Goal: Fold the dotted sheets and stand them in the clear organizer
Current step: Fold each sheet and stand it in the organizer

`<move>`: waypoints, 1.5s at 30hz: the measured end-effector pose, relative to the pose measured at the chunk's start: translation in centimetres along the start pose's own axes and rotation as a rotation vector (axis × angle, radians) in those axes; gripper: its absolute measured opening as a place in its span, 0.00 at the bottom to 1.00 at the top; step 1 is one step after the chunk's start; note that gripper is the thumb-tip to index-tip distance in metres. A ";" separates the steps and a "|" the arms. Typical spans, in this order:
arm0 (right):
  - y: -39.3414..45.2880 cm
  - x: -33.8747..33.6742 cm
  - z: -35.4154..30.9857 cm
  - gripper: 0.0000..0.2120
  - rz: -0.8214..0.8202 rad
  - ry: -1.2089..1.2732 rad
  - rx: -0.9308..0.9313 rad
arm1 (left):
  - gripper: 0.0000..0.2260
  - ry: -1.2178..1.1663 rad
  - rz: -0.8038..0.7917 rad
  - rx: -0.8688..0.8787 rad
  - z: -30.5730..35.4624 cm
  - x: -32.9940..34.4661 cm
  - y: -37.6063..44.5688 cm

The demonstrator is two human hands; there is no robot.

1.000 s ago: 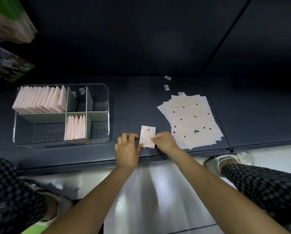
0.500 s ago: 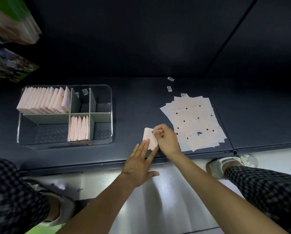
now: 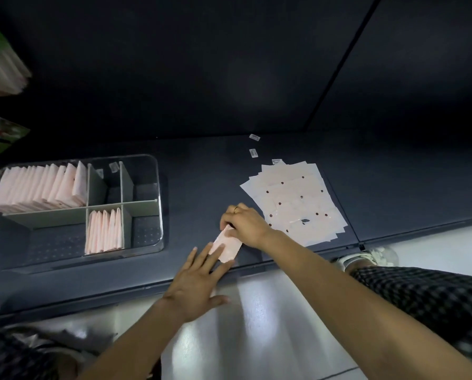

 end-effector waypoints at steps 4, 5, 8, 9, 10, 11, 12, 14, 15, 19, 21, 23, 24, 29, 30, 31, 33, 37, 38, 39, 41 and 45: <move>-1.1 0.9 0.4 0.06 -0.061 -0.014 0.070 | 0.24 -0.270 0.072 -0.060 -1.9 -0.9 -1.7; -1.6 1.2 0.5 0.06 -0.077 0.034 0.097 | 0.21 -0.391 0.116 -0.105 -2.4 -1.4 -2.0; -3.4 1.4 0.4 0.02 -0.051 0.325 0.180 | 0.21 -0.760 0.275 -0.306 -4.1 -3.5 -2.6; -4.0 1.3 0.2 0.03 -0.025 0.423 0.205 | 0.24 -0.892 0.296 -0.385 -4.7 -3.9 -2.7; -4.5 1.0 0.0 0.04 0.004 0.503 0.224 | 0.25 -1.025 0.291 -0.461 -5.1 -4.0 -2.6; -4.9 0.6 -0.3 0.04 0.030 0.568 0.239 | 0.25 -1.142 0.274 -0.530 -5.4 -4.0 -2.5; -5.2 0.2 -0.7 0.05 0.051 0.620 0.250 | 0.22 -1.226 0.258 -0.585 -5.6 -4.2 -2.5; -5.5 -0.9 -1.8 0.07 0.087 0.678 0.257 | 0.11 -1.299 0.246 -0.649 -6.2 -5.0 -2.7; -5.6 -1.5 -2.5 0.09 0.101 0.698 0.252 | 0.06 -1.300 0.248 -0.655 -6.6 -5.7 -2.9; -6.1 -4.2 -6.2 0.08 0.129 0.846 0.183 | 0.06 -1.218 0.239 -0.609 -9.3 -10.3 -4.8; -6.5 -5.1 -8.3 0.07 0.132 0.915 0.148 | 0.06 -1.164 0.201 -0.570 -10.6 -12.3 -6.3; -6.4 -5.4 -10.5 0.07 0.126 0.914 0.119 | 0.08 -1.110 0.165 -0.546 -11.9 -13.5 -8.0; -6.3 -5.2 -11.5 0.06 0.119 0.876 0.116 | 0.09 -1.091 0.150 -0.535 -12.5 -13.7 -8.9; -4.7 -2.8 -14.4 0.10 0.135 0.740 0.194 | 0.06 -0.859 0.227 -0.584 -16.3 -12.9 -12.0; -4.2 -2.6 -14.4 0.11 0.172 0.731 0.228 | 0.04 -0.762 0.257 -0.608 -17.0 -12.6 -12.4; -3.8 -2.7 -14.3 0.11 0.230 0.711 0.268 | 0.08 -0.649 0.261 -0.628 -17.4 -12.2 -12.8; -3.1 -3.4 -14.0 0.11 0.367 0.633 0.352 | 0.19 -0.387 0.163 -0.597 -17.3 -10.5 -12.9; -1.5 -3.5 -15.4 0.06 0.443 0.349 0.419 | 0.28 -0.184 -0.077 -0.466 -16.1 -6.6 -12.5; -0.9 -3.0 -15.9 0.06 0.430 0.294 0.413 | 0.29 -0.193 -0.097 -0.456 -15.9 -6.2 -12.4; -0.4 -2.6 -16.4 0.05 0.418 0.261 0.415 | 0.30 -0.209 -0.102 -0.457 -15.9 -6.0 -12.3; 0.5 -1.6 -16.9 0.06 0.401 0.260 0.460 | 0.30 -0.219 -0.096 -0.459 -15.9 -5.9 -12.1; 1.9 0.5 -17.4 0.05 0.351 0.331 0.557 | 0.30 -0.211 -0.080 -0.467 -16.2 -5.9 -12.3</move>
Point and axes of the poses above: each hand's wrist, its own y-axis towards the middle knuckle, its own x-axis out of the palm, z = x × y, the point moved 8 cm from there along y, towards the middle knuckle, and after that the axes turned 9 degrees about y, right-handed, at the moved point
